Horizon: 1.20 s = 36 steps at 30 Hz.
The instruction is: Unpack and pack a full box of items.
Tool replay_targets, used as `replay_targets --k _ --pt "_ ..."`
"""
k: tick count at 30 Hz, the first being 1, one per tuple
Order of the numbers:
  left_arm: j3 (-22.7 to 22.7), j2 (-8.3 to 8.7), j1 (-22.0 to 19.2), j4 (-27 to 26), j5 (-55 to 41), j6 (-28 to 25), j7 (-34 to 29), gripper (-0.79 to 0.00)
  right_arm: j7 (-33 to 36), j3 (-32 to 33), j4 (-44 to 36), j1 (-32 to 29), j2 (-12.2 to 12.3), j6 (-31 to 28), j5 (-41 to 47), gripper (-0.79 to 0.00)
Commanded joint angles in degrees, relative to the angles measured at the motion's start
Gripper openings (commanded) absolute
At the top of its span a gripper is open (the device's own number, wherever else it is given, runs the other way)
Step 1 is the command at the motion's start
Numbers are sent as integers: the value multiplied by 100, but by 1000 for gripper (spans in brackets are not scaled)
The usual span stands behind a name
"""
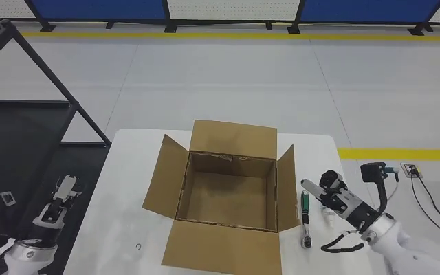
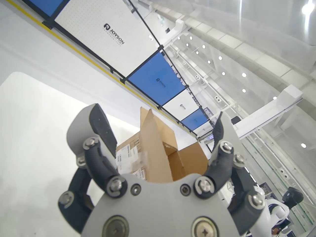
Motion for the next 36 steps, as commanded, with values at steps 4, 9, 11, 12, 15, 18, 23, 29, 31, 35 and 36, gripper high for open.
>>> replay_targets --k 4,9,11,12,15,18,23,29,31,35,36 --pt "30 22 50 127 514 -33 -146 0 546 -87 122 77 35 -226 330 0" --pt "30 22 50 127 514 -33 -146 0 546 -87 122 77 35 -226 330 0" --pt "30 22 50 127 514 -33 -146 0 546 -87 122 77 35 -226 330 0" --pt "39 21 44 115 490 -26 -127 0 517 -93 125 68 34 -224 348 0" --pt "102 21 44 18 448 0 -131 0 398 -145 188 -7 40 -235 565 0" --pt "132 24 53 9 492 3 -111 0 467 -157 305 1 60 -181 817 0" --pt "176 26 67 26 526 -8 -58 0 632 -382 653 295 88 162 1000 0" --pt "150 27 125 23 534 -28 47 0 661 -669 755 609 126 569 637 -397" --pt "142 25 148 24 526 -26 90 0 639 -755 741 674 135 729 492 -446" --pt "132 26 176 22 515 -31 126 0 617 -899 731 771 152 918 364 -526" --pt "127 27 184 20 515 -34 129 0 634 -932 723 787 157 933 347 -529"
